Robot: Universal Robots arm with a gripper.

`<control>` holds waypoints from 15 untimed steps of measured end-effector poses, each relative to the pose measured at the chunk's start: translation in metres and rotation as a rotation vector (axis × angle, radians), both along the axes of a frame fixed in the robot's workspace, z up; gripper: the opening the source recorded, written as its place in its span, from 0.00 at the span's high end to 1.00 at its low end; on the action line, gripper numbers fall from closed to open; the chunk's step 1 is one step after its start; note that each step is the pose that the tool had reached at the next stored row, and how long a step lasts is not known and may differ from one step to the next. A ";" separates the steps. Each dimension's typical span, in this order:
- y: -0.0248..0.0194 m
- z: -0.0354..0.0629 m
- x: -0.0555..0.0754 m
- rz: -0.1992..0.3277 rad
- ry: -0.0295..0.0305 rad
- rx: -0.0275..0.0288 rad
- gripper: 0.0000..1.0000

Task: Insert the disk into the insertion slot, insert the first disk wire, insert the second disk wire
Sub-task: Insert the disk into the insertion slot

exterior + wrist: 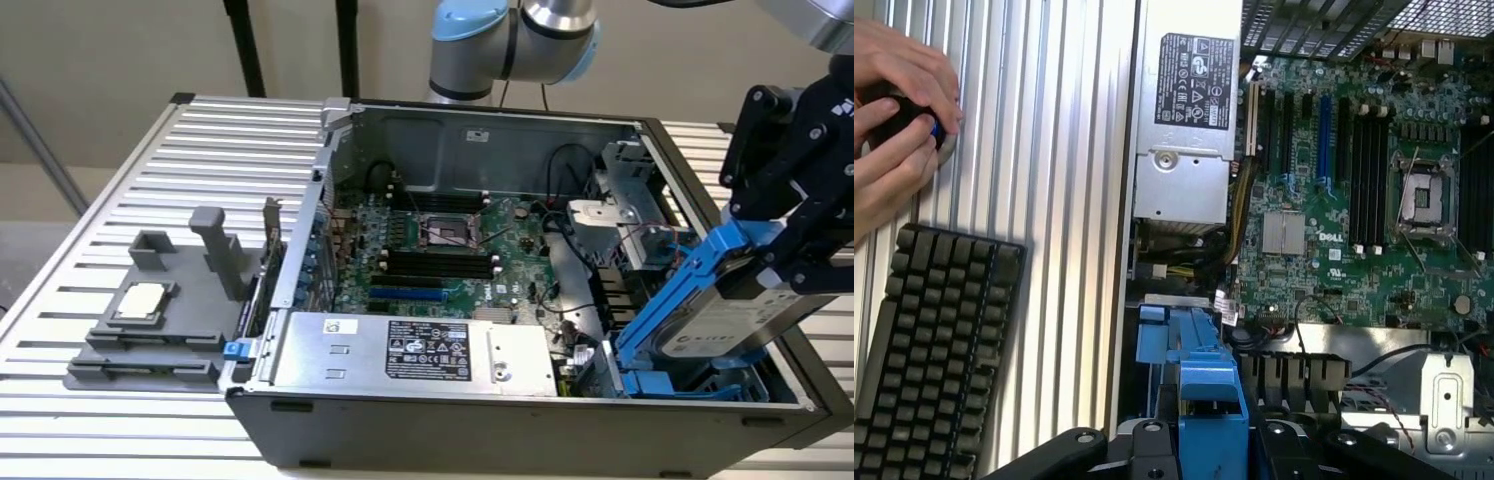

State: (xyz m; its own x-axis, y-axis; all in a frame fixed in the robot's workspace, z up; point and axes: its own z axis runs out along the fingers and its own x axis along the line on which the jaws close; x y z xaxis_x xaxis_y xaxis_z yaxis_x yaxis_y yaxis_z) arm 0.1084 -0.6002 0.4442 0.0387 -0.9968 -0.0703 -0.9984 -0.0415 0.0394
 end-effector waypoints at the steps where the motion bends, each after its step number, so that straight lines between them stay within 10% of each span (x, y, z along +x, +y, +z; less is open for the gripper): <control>1: 0.0000 -0.0002 0.000 0.001 0.0000 0.0001 0.67; 15: 0.0000 -0.0050 0.001 0.013 0.0000 0.0053 0.67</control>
State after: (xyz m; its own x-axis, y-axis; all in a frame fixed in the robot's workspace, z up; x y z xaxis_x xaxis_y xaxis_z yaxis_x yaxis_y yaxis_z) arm 0.1092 -0.6002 0.4392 0.0518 -0.9958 -0.0756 -0.9977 -0.0549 0.0391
